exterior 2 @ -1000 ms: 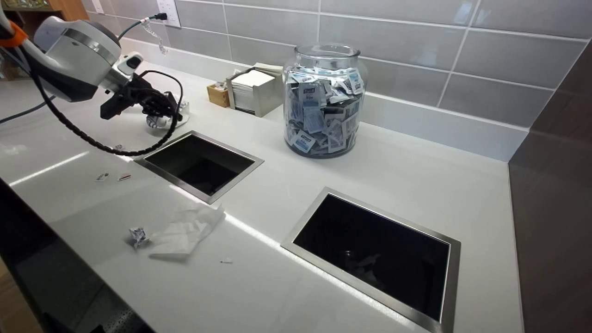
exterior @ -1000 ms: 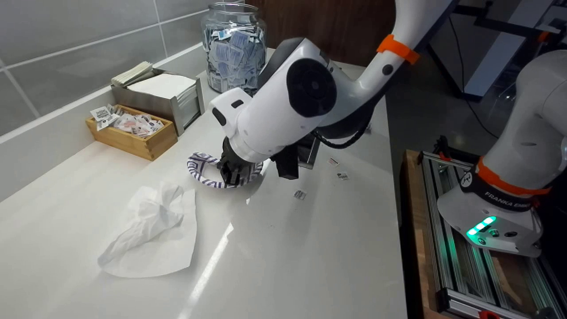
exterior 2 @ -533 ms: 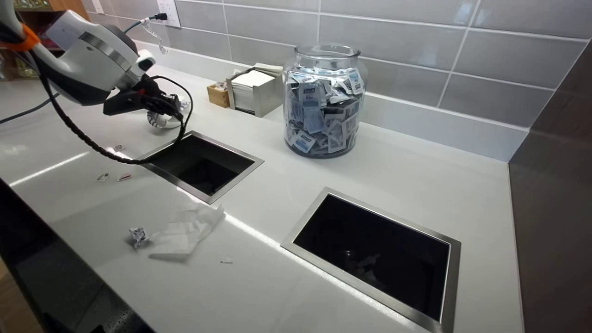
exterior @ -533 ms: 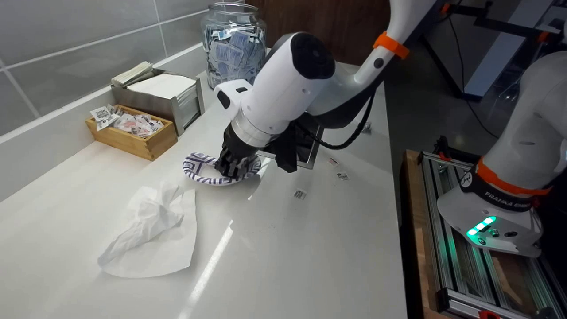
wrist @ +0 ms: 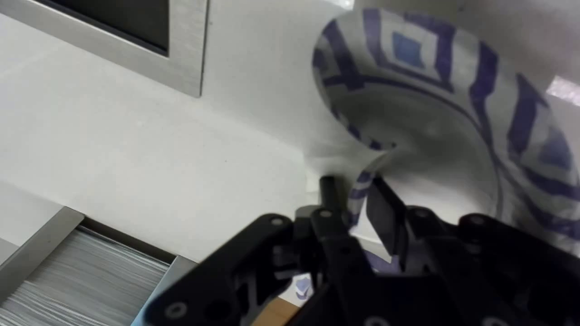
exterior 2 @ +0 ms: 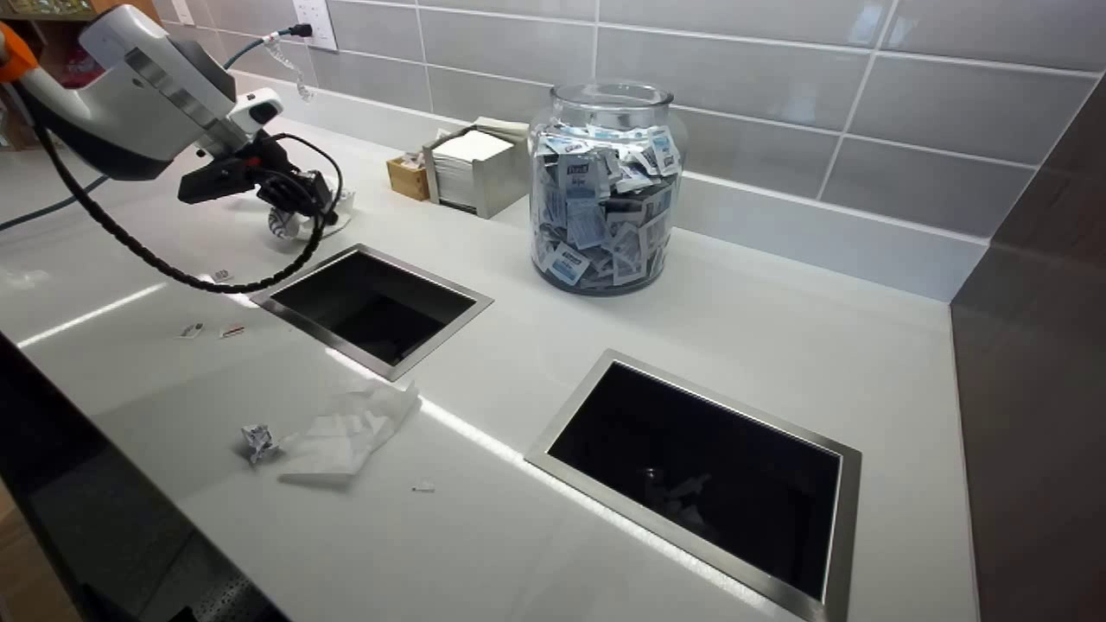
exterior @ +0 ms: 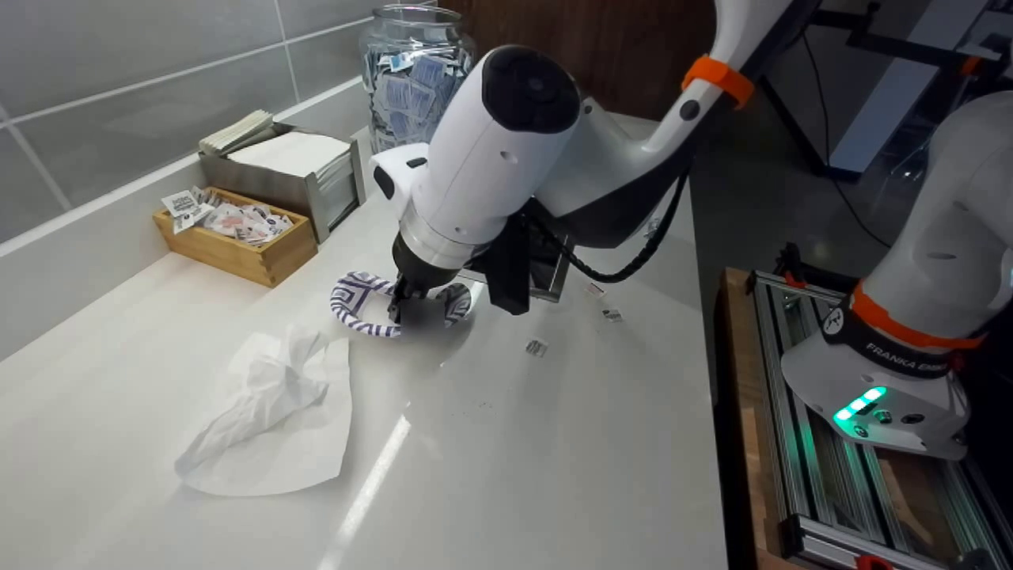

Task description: Crumple up the white plate on all sides

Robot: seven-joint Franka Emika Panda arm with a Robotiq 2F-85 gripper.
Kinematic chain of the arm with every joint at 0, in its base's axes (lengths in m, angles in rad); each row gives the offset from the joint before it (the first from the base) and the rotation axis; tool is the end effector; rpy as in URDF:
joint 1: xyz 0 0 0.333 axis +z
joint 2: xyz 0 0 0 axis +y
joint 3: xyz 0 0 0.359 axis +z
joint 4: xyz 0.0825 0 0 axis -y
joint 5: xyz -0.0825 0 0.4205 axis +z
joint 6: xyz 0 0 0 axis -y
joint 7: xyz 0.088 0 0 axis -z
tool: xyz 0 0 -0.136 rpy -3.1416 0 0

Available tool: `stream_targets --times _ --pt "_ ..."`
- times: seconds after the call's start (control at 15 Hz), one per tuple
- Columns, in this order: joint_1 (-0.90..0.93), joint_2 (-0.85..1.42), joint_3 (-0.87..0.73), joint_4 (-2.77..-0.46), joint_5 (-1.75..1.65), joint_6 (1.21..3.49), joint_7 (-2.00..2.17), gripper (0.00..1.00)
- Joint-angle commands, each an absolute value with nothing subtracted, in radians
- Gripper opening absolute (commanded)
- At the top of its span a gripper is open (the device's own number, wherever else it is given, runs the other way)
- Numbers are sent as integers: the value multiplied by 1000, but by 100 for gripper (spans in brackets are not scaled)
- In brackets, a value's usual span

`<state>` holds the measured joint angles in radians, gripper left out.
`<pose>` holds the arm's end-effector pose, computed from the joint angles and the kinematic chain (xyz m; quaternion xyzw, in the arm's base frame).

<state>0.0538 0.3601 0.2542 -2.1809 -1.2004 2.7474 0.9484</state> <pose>0.5729 0.2110 0.2234 0.9453 0.1964 0.2274 0.1269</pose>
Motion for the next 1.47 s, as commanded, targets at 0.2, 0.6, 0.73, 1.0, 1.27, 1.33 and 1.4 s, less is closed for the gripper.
stream_targets --times 0.2,0.6,0.73,1.0,1.27,1.33,1.4 --pt "133 274 252 -2225 -1032 2570 831 81" --pt "205 202 221 -2216 -979 2454 784 100" --pt "212 182 219 -2210 -971 2445 778 100" --pt "198 200 223 -2206 -844 2537 685 100" --pt "207 250 214 -2205 -724 2633 598 100" --pt "212 260 213 -2206 -695 2645 573 100" --pt "219 266 209 -2209 -669 2641 554 100"
